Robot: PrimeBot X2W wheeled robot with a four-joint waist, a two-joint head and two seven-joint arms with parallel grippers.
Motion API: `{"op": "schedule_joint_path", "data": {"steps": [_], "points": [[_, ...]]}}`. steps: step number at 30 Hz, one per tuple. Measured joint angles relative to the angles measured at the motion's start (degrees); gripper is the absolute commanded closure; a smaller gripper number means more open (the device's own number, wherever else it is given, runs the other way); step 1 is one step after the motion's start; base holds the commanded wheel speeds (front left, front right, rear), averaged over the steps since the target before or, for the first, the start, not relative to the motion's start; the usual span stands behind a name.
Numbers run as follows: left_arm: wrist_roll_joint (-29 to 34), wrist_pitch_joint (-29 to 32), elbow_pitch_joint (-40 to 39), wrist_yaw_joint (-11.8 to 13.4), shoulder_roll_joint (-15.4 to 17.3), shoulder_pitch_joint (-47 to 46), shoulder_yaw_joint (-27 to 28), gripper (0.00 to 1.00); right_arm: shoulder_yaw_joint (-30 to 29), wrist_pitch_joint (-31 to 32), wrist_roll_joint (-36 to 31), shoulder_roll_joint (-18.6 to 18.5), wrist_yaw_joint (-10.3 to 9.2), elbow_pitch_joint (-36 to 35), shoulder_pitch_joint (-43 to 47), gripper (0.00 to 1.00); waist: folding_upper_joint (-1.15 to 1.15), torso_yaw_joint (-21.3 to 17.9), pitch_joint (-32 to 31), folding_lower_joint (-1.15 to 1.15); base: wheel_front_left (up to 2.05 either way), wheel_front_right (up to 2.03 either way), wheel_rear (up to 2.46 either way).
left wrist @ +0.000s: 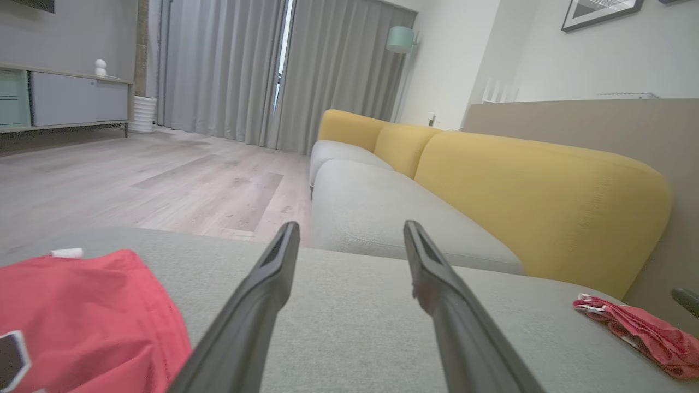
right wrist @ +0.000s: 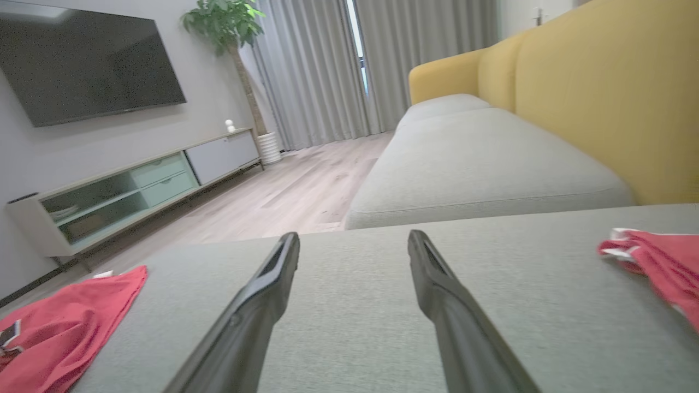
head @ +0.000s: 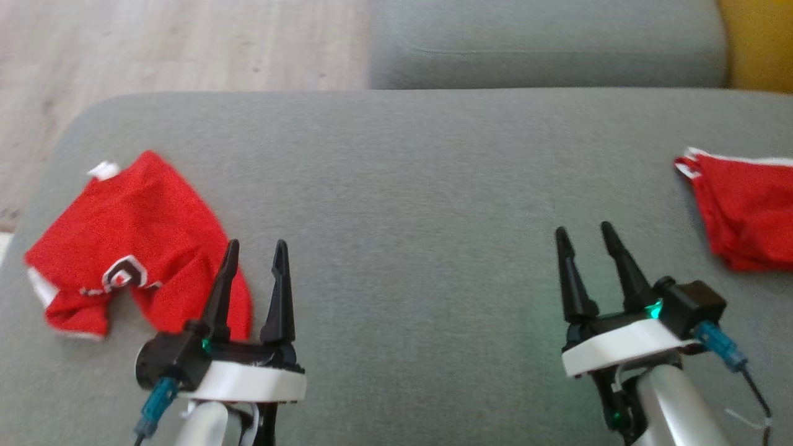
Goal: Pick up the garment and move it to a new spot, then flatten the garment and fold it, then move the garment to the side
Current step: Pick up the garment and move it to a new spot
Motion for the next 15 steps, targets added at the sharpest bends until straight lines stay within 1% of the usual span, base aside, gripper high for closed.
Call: {"op": "schedule_joint_path", "data": {"steps": [5, 7, 15], "points": [[0.12, 0.00, 0.19, 0.10, 0.02, 1.88, 0.41, 0.00, 2.67, 0.00, 0.81, 0.02, 0.00, 0.37, 1.10, 0.00, 0.00, 3.80, -0.94, 0.00, 0.00, 0.00, 0.00], [0.36, 0.00, 0.25, 0.57, 0.07, 2.58, 0.70, 0.00, 3.57, 0.00, 0.93, 0.02, 0.00, 0.77, 1.71, 0.00, 0.00, 5.43, -1.41, 0.00, 0.00, 0.00, 0.00], [0.75, 0.00, 0.13, 0.84, 0.09, 4.53, 2.99, 0.00, 7.64, 0.00, 3.21, 0.03, 0.00, 1.23, 2.20, 0.00, 0.00, 11.36, -3.24, 0.00, 0.00, 0.00, 0.00]]}}
